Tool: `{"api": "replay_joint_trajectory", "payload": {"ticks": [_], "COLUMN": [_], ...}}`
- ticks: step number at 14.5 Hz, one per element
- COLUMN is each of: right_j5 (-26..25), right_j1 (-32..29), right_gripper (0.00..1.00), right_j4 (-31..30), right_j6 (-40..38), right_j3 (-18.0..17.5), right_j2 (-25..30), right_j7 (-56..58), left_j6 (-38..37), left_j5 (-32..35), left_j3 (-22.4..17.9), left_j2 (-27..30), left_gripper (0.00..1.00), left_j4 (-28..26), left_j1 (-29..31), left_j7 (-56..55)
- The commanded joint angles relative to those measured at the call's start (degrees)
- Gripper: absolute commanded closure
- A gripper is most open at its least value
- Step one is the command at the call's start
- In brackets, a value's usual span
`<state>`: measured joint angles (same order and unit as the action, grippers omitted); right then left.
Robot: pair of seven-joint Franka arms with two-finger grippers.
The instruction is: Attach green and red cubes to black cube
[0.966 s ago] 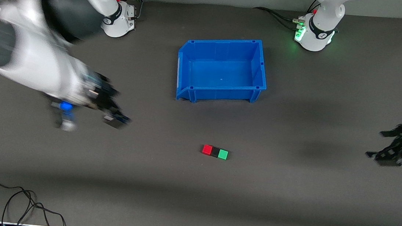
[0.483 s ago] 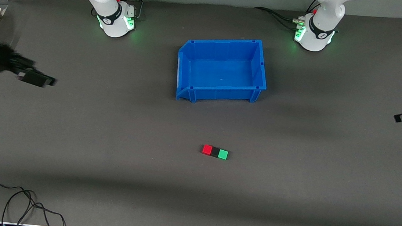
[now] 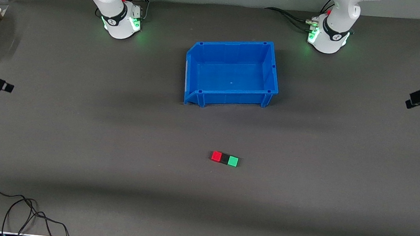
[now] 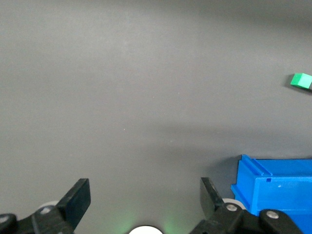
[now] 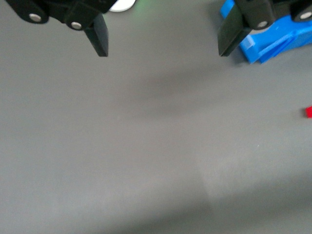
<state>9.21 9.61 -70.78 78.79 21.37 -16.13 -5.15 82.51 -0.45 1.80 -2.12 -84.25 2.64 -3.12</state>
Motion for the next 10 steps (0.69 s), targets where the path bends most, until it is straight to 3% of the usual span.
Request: {"api": "replay_joint_trajectory", "payload": {"ticks": [1,10], "right_j5": [-1.7,-6.2], "right_j1": [1.1,5.2], "right_gripper": [0.01,0.01], "right_j4": [-6.7,-9.0], "right_j6": [5.8,7.5], "right_j3": [0.0,-0.2], "right_j2": [3.6,4.7], "right_j7": [2.2,2.0], "left_j6": [1.5,2.6], "left_j5": [1.3,1.9], "left_j3": [-3.0,-2.5], "left_j2": [2.3,1.9], "left_gripper": [0.00,0.00], "left_j4": [-2.5,-3.3], "left_j1": [-3.9,-4.7], "left_j7": [3.9,8.8]}}
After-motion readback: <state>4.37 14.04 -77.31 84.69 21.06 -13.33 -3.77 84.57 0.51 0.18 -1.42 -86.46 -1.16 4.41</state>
